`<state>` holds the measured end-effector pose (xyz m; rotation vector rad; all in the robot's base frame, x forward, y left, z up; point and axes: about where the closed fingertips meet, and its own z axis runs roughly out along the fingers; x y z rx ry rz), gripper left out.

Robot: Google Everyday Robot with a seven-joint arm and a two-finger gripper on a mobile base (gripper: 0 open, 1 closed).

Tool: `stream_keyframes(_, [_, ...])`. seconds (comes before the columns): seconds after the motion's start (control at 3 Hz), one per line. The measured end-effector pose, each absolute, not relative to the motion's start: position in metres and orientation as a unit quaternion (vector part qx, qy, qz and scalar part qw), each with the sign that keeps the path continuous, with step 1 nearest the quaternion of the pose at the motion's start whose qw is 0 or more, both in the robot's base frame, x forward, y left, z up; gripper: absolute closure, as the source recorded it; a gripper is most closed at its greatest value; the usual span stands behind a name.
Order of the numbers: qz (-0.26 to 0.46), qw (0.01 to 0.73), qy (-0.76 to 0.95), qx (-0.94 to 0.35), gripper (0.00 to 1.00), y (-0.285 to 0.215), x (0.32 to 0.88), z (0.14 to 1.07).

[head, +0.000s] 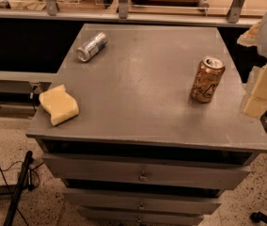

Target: Knock orange can over

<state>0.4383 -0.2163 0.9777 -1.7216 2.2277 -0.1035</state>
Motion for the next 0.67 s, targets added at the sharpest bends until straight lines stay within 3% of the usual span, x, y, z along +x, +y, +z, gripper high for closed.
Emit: stream_keyframes(0.67, [-0.024, 0.176, 0.781, -0.599, 0.0, -0.2194, 0.4411, 0.9783])
